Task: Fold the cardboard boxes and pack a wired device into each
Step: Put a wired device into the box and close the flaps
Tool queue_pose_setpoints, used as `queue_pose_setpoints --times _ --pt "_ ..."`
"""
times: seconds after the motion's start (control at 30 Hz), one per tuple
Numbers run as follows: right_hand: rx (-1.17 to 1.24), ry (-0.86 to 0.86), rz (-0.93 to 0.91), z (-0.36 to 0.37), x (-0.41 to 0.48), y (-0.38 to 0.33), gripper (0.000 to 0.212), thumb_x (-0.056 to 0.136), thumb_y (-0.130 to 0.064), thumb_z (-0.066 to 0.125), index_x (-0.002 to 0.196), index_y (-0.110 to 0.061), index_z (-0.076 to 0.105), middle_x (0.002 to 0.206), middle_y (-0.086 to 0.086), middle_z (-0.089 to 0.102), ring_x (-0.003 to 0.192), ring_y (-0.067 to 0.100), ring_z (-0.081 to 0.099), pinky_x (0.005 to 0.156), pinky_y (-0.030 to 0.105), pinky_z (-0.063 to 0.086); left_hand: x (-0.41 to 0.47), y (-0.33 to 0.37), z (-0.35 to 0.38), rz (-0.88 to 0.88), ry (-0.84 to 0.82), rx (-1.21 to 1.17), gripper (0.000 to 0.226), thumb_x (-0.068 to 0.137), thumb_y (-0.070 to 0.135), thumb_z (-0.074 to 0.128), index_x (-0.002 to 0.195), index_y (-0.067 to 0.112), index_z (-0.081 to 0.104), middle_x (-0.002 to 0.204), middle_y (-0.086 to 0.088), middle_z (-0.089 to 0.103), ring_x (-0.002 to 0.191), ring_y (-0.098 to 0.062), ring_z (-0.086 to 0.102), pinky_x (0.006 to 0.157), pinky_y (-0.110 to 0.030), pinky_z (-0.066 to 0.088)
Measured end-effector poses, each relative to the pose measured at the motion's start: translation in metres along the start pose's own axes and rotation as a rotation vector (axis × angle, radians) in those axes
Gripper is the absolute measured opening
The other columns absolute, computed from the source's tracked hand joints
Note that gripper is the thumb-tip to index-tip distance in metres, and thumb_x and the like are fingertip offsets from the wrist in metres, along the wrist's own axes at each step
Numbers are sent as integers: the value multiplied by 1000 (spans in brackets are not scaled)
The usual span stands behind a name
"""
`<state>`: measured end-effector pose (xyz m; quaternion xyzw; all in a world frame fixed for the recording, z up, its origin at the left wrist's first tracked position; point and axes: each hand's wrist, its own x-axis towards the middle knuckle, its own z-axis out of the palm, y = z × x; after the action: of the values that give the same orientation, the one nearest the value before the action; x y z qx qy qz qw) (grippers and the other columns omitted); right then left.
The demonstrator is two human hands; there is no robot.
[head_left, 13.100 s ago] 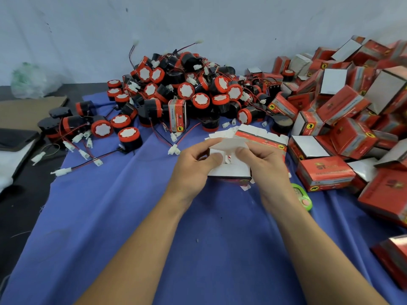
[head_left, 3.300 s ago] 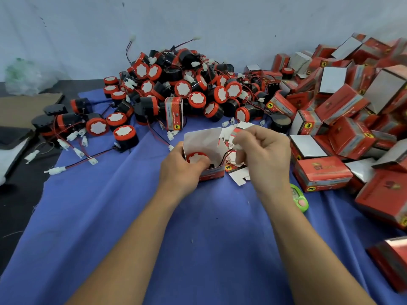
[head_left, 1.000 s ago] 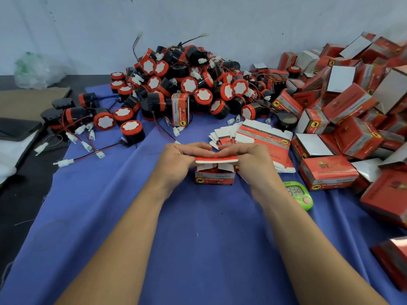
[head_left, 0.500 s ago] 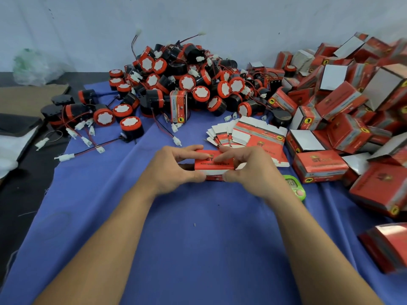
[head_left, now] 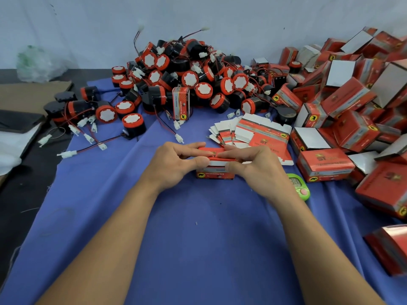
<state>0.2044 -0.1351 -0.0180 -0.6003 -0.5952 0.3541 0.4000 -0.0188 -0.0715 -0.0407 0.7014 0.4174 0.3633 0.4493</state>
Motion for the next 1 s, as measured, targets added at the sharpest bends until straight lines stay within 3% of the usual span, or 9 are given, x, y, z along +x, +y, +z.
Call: queue_pose_setpoints --times 0.07,0.27,0.37,0.43,0.53,0.63,0.77,0.87,1.0 --pt "-18 16 -8 1 -1 -1 29 89 -17 74 105 -41 81 119 -22 72 115 -9 60 86 8 46 0 0 1 -7 1 -63 20 87 25 83 94 44 84 116 28 73 121 10 61 96 -22 57" --pt "-100 107 -77 12 -7 -4 29 95 -13 68 111 -34 80 122 -17 72 113 2 64 93 18 50 -2 0 6 10 19 -137 26 85 13 84 99 35 85 123 8 75 125 4 61 101 -37 57" --pt "-157 67 -73 11 -9 -4 29 96 -16 66 113 -37 78 130 -16 69 109 3 64 86 15 49 -3 0 7 -22 20 -155 20 78 30 85 98 34 85 125 10 74 125 3 62 103 -38 56" --pt "-235 64 -97 11 -11 -5 30 98 -19 63 118 -37 76 133 -15 68 108 6 64 89 21 50 -2 1 8 -69 51 -187 23 75 45 81 93 31 86 123 14 74 121 -3 66 105 -41 55" --pt "-407 81 -145 16 -17 -8 31 102 -24 58 127 -37 71 139 -11 64 124 20 62 104 38 49 0 2 11 -100 102 -169 6 87 38 81 87 35 86 119 21 75 115 -3 69 106 -44 54" --pt "-596 110 -226 19 -26 -10 35 104 -27 54 136 -39 64 140 -9 64 108 37 65 88 47 55 0 0 16 -83 135 -106 8 89 33 81 85 40 85 115 23 75 109 1 69 102 -41 56" --pt "-808 112 -261 19 -36 -8 45 104 -25 52 145 -43 52 150 -16 53 94 33 69 64 38 45 -1 2 20 -66 192 -93 17 72 41 81 88 35 85 115 16 76 111 0 69 94 -34 59" --pt "-984 76 -287 22 -43 -7 59 99 -19 47 156 -33 40 161 -8 40 109 25 67 77 36 37 -1 3 22 -63 188 -115 10 80 24 86 84 32 85 117 13 75 112 -5 70 90 -31 59" --pt "-1060 3 -287 29 -53 -7 72 90 -18 30 162 -17 28 166 6 32 140 29 45 104 43 35 -6 4 26 -50 170 -75 21 89 13 80 91 33 82 121 16 73 116 -6 67 90 -27 59"
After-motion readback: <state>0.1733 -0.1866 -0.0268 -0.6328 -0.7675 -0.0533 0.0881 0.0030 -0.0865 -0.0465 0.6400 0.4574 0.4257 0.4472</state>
